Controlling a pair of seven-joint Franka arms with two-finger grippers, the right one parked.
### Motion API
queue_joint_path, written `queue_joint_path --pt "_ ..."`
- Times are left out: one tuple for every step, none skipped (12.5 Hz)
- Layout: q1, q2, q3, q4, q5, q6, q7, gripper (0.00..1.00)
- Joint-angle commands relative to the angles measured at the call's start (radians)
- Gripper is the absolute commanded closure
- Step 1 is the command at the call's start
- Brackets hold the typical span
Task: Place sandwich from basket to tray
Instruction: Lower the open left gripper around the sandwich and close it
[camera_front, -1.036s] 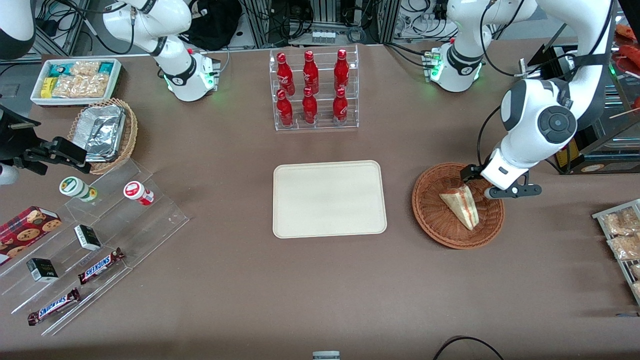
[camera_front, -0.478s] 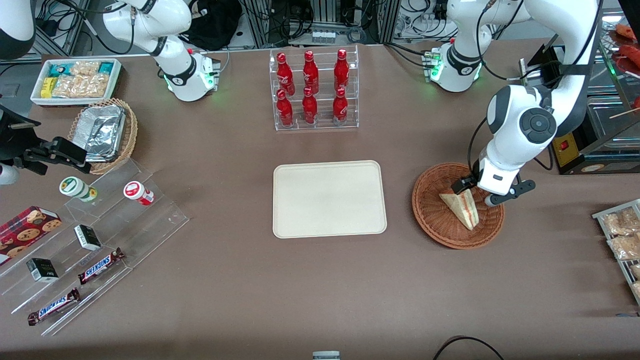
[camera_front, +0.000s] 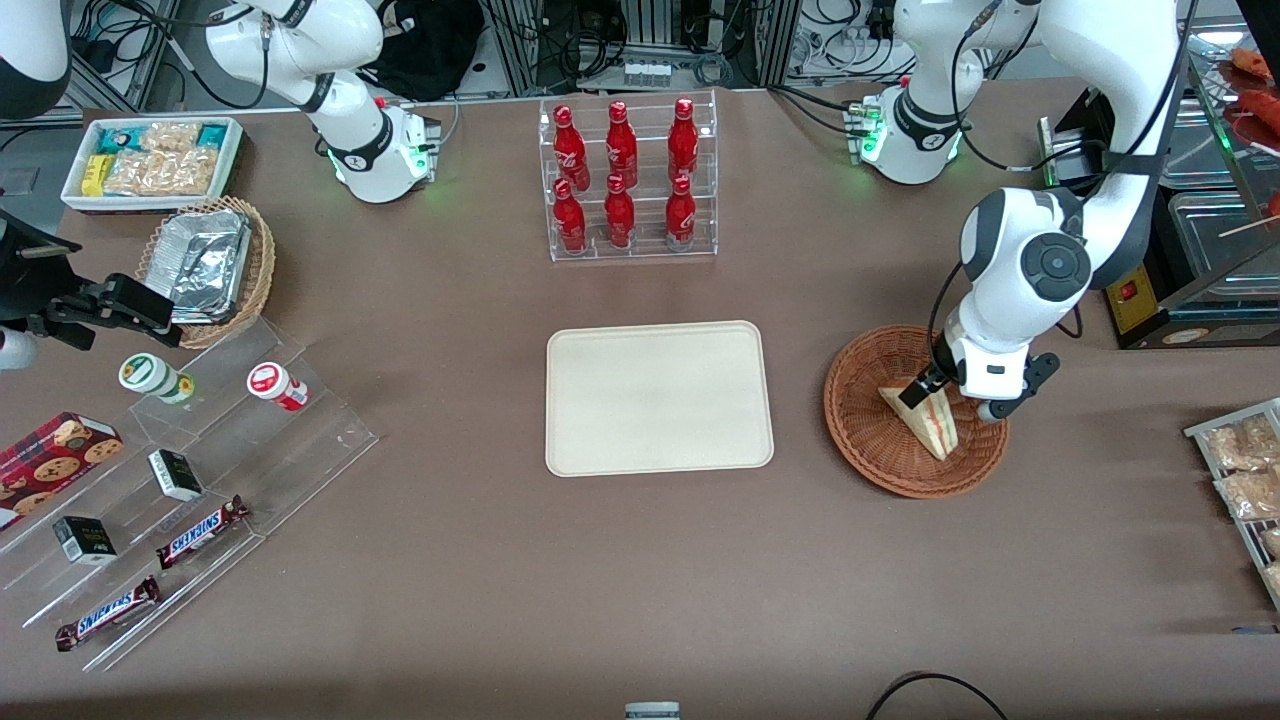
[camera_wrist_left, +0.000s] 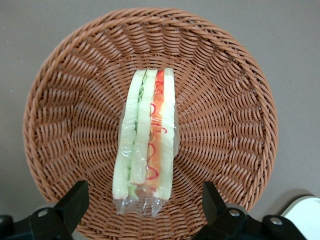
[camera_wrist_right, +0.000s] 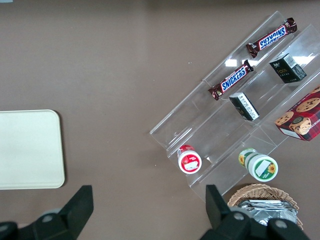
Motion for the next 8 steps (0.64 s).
queue_joint_path --pt "-0.004 0.028 0.0 -0.001 0.014 0.028 -0.046 0.0" --pt "-0.004 0.037 0.0 0.002 0.016 0.028 -0.04 0.0" --pt "-0.004 0.051 0.0 0.005 0.019 0.028 -0.033 0.0" --pt "-0.004 0.06 0.0 0.007 0.019 0.028 -0.032 0.0" --pt "-0.002 0.07 0.001 0.008 0.019 0.028 -0.03 0.0" --pt "-0.002 0.073 0.001 0.01 0.021 0.028 -0.026 0.02" --pt "-0.002 0.074 0.001 0.011 0.021 0.028 -0.023 0.17" --pt "-0.001 0.076 0.001 0.016 0.025 0.026 -0.02 0.43"
